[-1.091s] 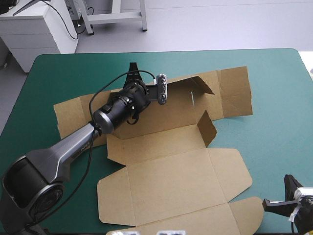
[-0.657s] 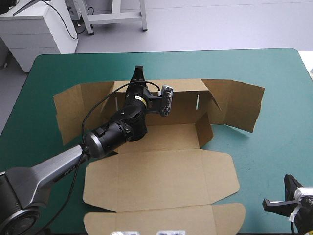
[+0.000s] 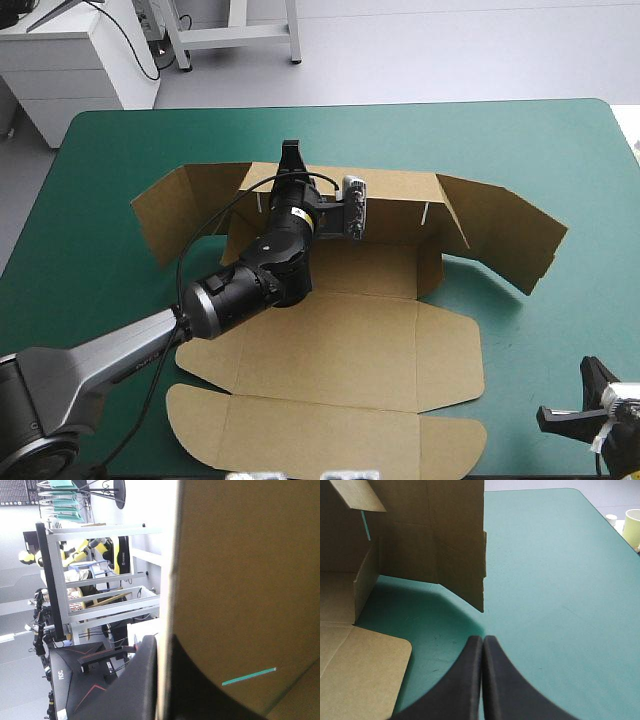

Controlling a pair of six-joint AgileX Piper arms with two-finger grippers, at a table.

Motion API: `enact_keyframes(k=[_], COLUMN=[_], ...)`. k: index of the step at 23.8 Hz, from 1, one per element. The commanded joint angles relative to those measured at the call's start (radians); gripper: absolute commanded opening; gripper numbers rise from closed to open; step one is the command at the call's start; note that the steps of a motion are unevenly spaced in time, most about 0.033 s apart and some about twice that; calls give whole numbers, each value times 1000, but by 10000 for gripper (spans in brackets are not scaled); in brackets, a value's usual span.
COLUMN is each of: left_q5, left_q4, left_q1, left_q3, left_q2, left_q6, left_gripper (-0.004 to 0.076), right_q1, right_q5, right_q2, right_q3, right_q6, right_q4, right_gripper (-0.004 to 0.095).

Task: Fold the box

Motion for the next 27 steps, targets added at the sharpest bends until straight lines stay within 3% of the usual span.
enact_keyframes(k=[1, 4, 8, 16, 25, 27], left_q5=[-2, 12, 111, 225, 214, 219], left_q4=[65, 276, 496, 495, 493, 492], left_q1=[-22, -35, -84, -157, -167, -167], left_q3=[11, 118, 213, 263, 264, 264], left_q2=[-51, -51, -51, -51, -51, -51], left_q6=[-28, -200, -419, -499, -572, -564], left_gripper=[-8, -8, -8, -8, -8, -8], right_q1=[-8, -8, -8, -8, -8, -8], right_q5=[-74, -74, -74, -74, -131, -92], right_q2=[-23, -23, -23, -23, -16, 58], right_q3=[-22, -22, -22, -22, -42, -79], right_q6=[-7, -7, -7, -7, -3, -10], right_q4=[-9, -9, -9, -9, 21, 44], right_gripper=[-20, -20, -20, -19, -20, -20])
